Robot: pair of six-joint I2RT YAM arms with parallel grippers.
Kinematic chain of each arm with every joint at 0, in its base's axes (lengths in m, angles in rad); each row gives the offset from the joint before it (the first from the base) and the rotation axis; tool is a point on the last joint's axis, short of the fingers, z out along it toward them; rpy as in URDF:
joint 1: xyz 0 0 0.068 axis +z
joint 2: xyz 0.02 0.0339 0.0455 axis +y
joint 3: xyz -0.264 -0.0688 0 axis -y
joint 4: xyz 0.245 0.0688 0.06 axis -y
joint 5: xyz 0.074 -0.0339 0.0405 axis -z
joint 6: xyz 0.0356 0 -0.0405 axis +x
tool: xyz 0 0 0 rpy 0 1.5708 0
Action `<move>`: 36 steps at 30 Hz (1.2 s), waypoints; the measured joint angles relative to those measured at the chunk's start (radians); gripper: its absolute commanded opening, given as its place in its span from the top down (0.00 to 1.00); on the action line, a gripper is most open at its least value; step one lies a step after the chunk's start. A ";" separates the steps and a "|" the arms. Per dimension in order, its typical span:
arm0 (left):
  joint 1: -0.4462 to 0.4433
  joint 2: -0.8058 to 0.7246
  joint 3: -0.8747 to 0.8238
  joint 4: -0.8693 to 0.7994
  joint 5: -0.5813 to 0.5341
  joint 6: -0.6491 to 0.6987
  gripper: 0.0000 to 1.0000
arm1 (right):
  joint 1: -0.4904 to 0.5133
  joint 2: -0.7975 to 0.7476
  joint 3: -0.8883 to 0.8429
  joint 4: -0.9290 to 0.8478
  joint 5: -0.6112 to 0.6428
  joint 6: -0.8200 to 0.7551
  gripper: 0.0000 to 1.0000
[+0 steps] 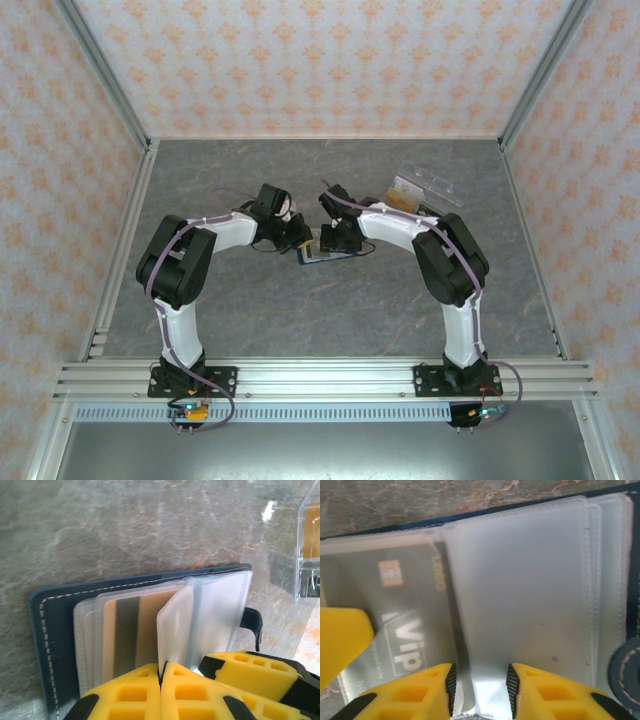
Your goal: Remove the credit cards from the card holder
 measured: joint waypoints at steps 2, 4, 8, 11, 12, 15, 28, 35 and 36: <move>0.001 -0.005 0.003 -0.022 -0.006 0.023 1.00 | -0.002 -0.029 -0.037 0.027 -0.024 0.002 0.58; 0.008 -0.017 0.003 -0.057 -0.014 0.053 1.00 | -0.002 -0.063 -0.076 0.039 -0.048 0.006 0.56; 0.034 -0.064 0.003 -0.144 -0.040 0.121 1.00 | -0.002 -0.139 -0.124 0.058 -0.069 0.014 0.56; 0.046 -0.089 0.003 -0.196 -0.059 0.161 0.98 | -0.002 -0.198 -0.144 0.090 -0.069 0.026 0.56; 0.047 -0.092 0.003 -0.206 -0.060 0.167 0.94 | -0.003 -0.212 -0.150 0.098 -0.068 0.028 0.56; 0.045 -0.096 0.003 -0.212 -0.058 0.173 0.77 | -0.009 -0.249 -0.166 0.118 -0.062 0.042 0.56; -0.041 -0.091 0.038 -0.128 0.019 0.088 0.46 | -0.041 -0.370 -0.272 0.174 0.000 0.063 0.58; -0.029 -0.060 0.054 -0.106 -0.012 0.043 0.38 | -0.048 -0.405 -0.283 0.199 0.015 0.055 0.62; -0.023 -0.060 0.050 -0.105 -0.018 0.037 0.38 | -0.048 -0.403 -0.283 0.199 0.012 0.053 0.64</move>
